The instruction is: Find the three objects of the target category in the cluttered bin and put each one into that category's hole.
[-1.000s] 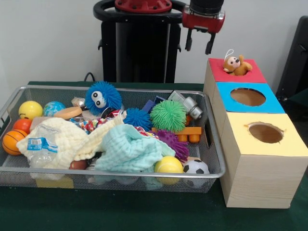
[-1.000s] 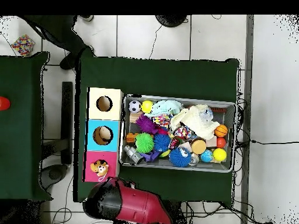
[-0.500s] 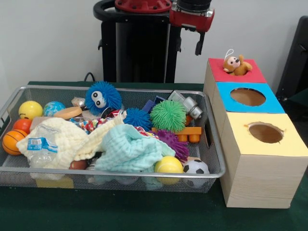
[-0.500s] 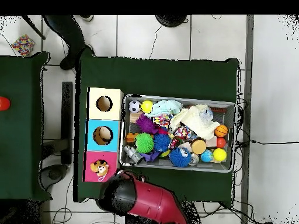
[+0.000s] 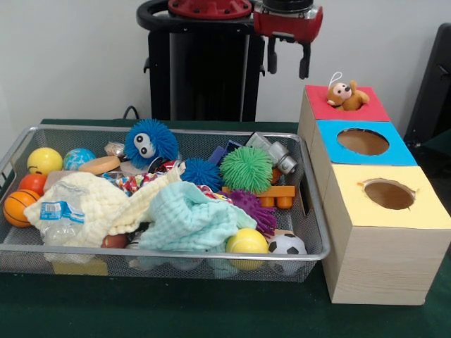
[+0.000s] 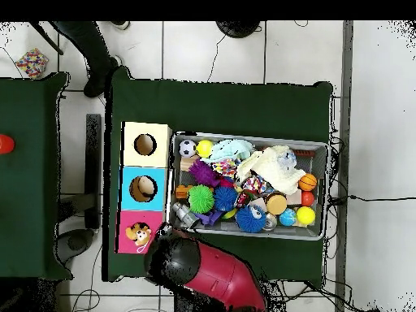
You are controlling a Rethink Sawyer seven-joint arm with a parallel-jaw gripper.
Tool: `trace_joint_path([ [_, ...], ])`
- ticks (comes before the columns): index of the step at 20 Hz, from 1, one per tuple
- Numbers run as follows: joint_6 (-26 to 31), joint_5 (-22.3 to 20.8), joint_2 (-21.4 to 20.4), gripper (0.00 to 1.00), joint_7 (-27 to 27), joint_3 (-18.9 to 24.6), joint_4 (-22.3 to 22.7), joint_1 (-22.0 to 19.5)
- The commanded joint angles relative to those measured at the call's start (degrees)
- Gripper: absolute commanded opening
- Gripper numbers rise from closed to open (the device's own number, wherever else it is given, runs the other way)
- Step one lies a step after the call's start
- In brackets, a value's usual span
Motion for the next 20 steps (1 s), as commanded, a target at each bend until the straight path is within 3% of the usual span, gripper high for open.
trace_joint_path([
  [1,0.37,10.42,-1.11,1.0,8.57,11.77,4.76,-3.05],
  [5,-3.07,15.74,-0.91,1.0,7.94,15.12,7.7,-4.07],
  [8,-10.98,21.87,-0.67,1.0,5.16,23.47,12.64,-8.46],
  [10,-13.56,20.37,0.18,1.0,5.4,25.49,13.27,-10.08],
  [13,-11.37,15.87,0.83,1.0,6.72,21.54,10.92,-7.85],
  [15,-4.67,9.17,2.4,1.0,8.05,12.44,5.83,-2.5],
  [16,-3.99,7.85,2.95,1.0,7.98,10.87,5.03,-1.61],
  [20,-6.32,6.84,4.44,1.0,7.27,11.53,5.91,-2.21],
])
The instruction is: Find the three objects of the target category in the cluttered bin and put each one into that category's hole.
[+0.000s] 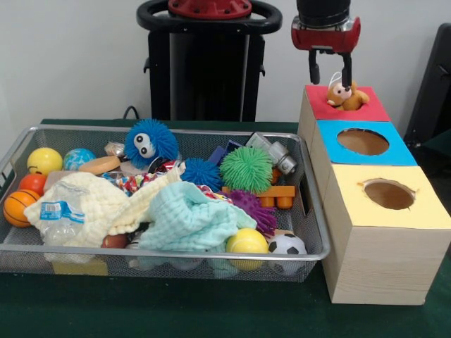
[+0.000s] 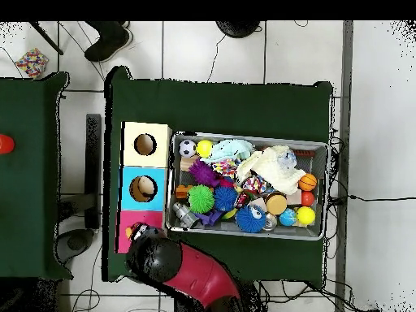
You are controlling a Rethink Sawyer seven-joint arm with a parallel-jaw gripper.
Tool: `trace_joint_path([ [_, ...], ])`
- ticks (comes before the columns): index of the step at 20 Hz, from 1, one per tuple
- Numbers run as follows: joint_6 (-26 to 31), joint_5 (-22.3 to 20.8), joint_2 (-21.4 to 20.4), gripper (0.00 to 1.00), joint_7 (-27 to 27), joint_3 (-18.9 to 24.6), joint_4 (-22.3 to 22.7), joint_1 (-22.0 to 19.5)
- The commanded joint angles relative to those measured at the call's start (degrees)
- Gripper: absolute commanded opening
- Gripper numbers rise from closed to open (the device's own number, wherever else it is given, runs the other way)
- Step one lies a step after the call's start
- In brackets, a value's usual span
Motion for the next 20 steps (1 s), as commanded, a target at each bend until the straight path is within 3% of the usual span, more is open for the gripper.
trace_joint_path([
  [1,2.46,-4.42,3.86,1.0,7.44,-2.11,-2.0,1.32],
  [4,3.61,-3.41,3.29,1.0,8.3,-0.28,0.26,0.04],
  [7,-0.8,0.03,3.61,1.0,7.55,6.25,4.73,-4.15],
  [13,-5.19,-1.08,4.35,1.0,8.77,8.83,5.41,-6.18],
  [17,-12.21,-2.36,5.81,1.0,10.86,13.92,7.58,-9.49],
  [20,-16.57,-4.35,6.85,1.0,12.79,14.97,7.81,-10.23],
])
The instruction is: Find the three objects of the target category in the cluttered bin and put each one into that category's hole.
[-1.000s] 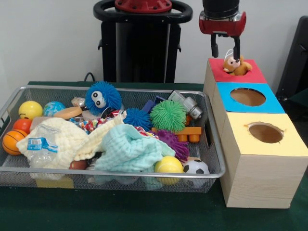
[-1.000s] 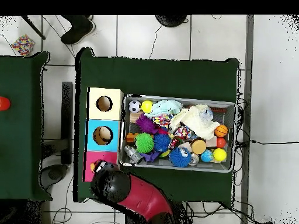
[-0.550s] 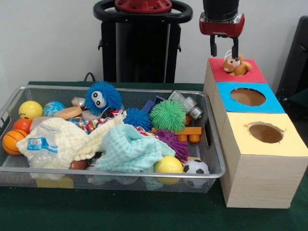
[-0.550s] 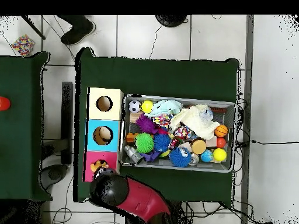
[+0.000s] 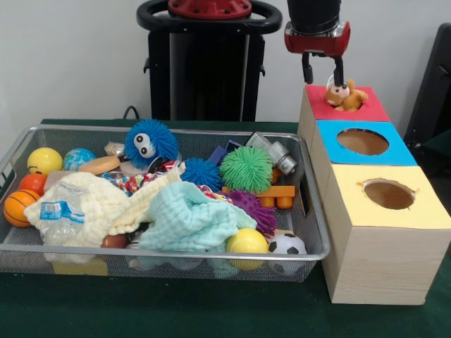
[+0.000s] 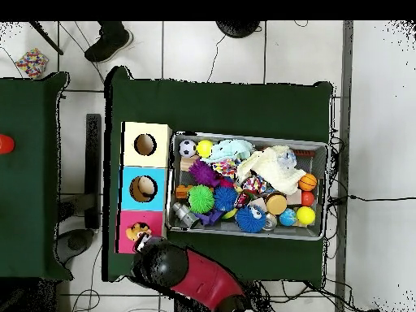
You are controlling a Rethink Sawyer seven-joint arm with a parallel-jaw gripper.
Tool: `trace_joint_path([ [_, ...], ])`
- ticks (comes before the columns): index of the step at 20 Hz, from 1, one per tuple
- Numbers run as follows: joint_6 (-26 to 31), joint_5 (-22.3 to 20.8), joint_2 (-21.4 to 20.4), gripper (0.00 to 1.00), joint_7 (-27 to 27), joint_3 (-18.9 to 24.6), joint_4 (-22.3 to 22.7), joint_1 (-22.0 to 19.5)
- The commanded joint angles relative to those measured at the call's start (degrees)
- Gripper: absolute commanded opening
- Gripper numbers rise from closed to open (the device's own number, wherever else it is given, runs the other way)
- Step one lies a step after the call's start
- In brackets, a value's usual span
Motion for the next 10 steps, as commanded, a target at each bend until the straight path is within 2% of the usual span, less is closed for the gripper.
trace_joint_path([
  [1,-15.61,-2.87,5.65,1.0,13.82,9.51,3.43,-4.16],
  [6,-25.19,-6.77,8.92,1.0,17.71,10.71,3.64,-4.9],
  [10,-26.58,-7.83,7.49,1.0,18.41,9.81,4.2,-4.38],
])
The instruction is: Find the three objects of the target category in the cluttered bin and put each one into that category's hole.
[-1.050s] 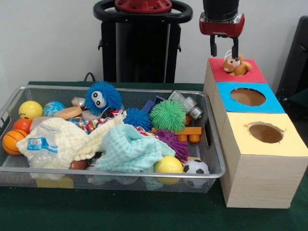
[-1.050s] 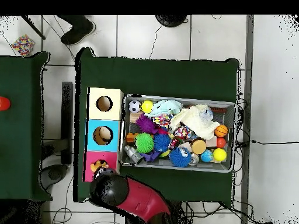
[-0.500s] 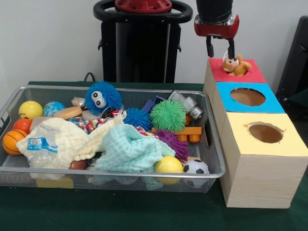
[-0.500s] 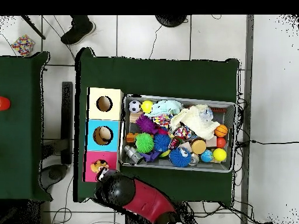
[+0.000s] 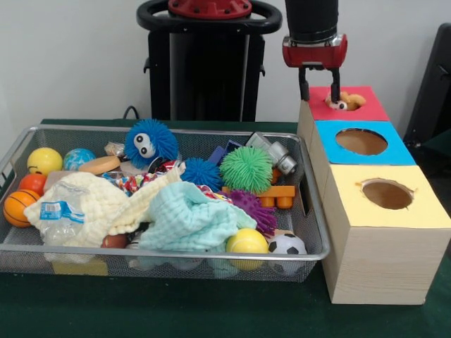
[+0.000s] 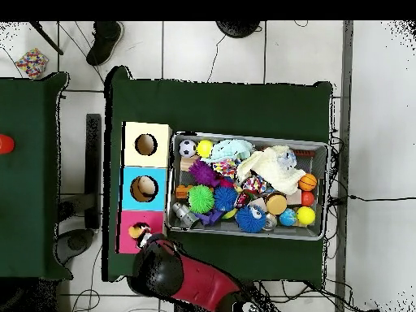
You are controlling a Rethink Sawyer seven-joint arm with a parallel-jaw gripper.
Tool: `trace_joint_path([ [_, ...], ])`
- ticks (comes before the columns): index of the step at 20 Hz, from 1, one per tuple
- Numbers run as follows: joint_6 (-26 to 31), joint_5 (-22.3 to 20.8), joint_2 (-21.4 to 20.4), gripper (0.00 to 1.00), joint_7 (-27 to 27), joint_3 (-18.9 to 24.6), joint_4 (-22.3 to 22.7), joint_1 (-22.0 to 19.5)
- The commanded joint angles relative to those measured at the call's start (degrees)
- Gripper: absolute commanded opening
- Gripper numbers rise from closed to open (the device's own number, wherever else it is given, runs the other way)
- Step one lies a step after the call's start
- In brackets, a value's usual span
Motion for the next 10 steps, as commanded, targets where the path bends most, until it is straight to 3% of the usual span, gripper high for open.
trace_joint_path([
  [1,-10.0,-2.76,6.41,1.0,17.73,3.83,0.29,-0.51],
  [10,-5.27,-1.59,8.67,1.0,15.98,1.76,-2.05,0.51],
])
